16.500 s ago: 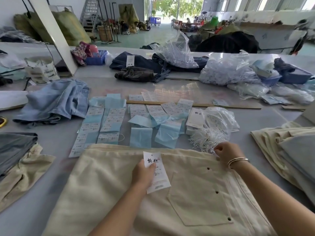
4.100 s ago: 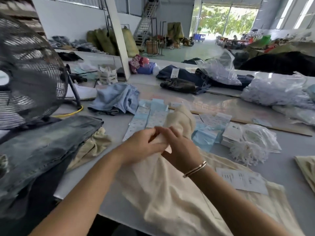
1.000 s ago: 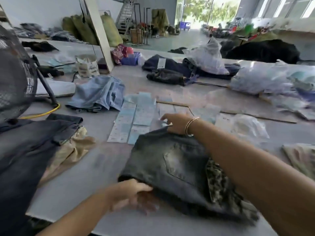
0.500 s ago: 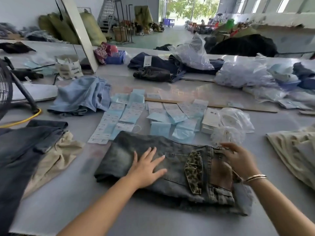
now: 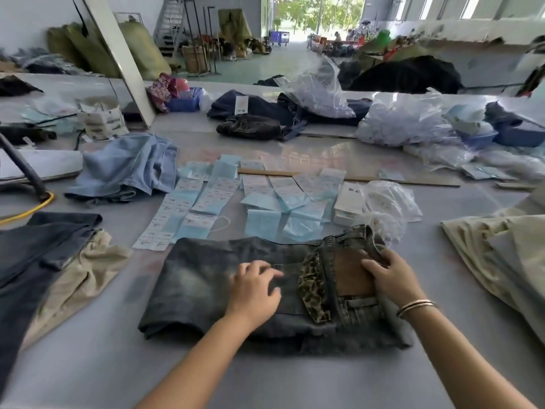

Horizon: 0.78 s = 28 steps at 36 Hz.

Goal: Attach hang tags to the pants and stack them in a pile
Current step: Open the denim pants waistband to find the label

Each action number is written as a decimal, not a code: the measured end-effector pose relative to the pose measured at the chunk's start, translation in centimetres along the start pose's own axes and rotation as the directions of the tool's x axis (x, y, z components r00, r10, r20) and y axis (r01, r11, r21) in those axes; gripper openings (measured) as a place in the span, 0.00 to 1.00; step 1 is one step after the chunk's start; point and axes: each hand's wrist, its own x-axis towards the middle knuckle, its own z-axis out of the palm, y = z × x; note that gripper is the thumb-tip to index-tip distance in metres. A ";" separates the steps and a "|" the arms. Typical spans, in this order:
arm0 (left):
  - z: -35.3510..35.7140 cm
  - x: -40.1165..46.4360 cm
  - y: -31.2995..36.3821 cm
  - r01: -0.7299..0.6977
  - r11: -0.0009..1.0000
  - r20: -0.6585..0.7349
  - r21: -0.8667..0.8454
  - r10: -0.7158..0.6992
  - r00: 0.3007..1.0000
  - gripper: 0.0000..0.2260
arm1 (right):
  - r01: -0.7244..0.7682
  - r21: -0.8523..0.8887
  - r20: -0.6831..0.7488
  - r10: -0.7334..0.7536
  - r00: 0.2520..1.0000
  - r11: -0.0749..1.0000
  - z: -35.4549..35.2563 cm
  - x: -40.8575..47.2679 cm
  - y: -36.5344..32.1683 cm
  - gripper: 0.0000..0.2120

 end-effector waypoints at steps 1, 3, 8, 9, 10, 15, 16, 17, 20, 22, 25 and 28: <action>-0.5 0.2 1.1 -0.013 0.962 -0.004 -0.273 0.012 1.000 0.12 | 0.064 0.083 -0.055 -0.059 0.997 0.995 0.4 -0.7 -1.1 0.07; -1.3 0.1 3.6 0.084 0.657 0.123 -0.749 0.014 0.992 0.10 | 0.175 0.207 -0.107 -0.155 0.982 0.963 1.5 -2.3 -3.1 0.09; -1.2 0.4 6.3 0.240 0.334 0.228 -0.911 -0.075 0.971 0.25 | 0.223 0.478 -0.047 -0.229 0.972 0.850 5.9 -5.4 -5.5 0.15; -1.0 0.5 6.0 0.250 0.348 0.224 -0.904 -0.114 0.968 0.25 | 0.192 0.538 -0.022 -0.214 0.977 0.821 6.7 -5.6 -5.3 0.16; -0.7 0.6 5.5 0.256 0.375 0.219 -0.891 -0.141 0.966 0.23 | 0.118 0.632 0.022 -0.170 0.985 0.766 7.3 -5.7 -5.0 0.16; 0.4 0.4 3.2 0.404 0.001 0.396 -0.915 -0.187 0.899 0.10 | -0.258 0.937 0.253 0.050 0.966 0.235 9.0 -5.6 -3.0 0.09; 0.7 0.3 2.9 0.421 -0.079 0.428 -0.904 -0.196 0.882 0.10 | -0.250 0.950 0.239 0.075 0.968 0.190 9.1 -5.5 -2.6 0.10; 0.8 0.4 2.8 0.433 -0.098 0.444 -0.896 -0.209 0.871 0.11 | -0.234 0.960 0.219 0.106 0.970 0.154 9.3 -5.3 -2.3 0.10; 1.1 0.6 3.1 0.432 -0.084 0.439 -0.898 -0.232 0.868 0.11 | -0.214 0.972 0.197 0.167 0.966 0.093 9.4 -5.1 -1.7 0.09; 1.2 0.8 3.1 0.430 -0.111 0.445 -0.896 -0.225 0.867 0.11 | -0.212 0.971 0.191 0.175 0.966 0.112 9.5 -4.9 -1.4 0.09; 1.2 1.0 2.9 0.431 -0.122 0.448 -0.894 -0.188 0.874 0.10 | -0.193 0.962 0.158 0.185 0.970 0.191 9.4 -4.9 -1.6 0.07; 1.4 1.1 3.2 0.377 0.030 0.368 -0.926 -0.163 0.916 0.08 | -0.133 0.908 0.102 0.098 0.990 0.397 9.0 -5.1 -2.1 0.04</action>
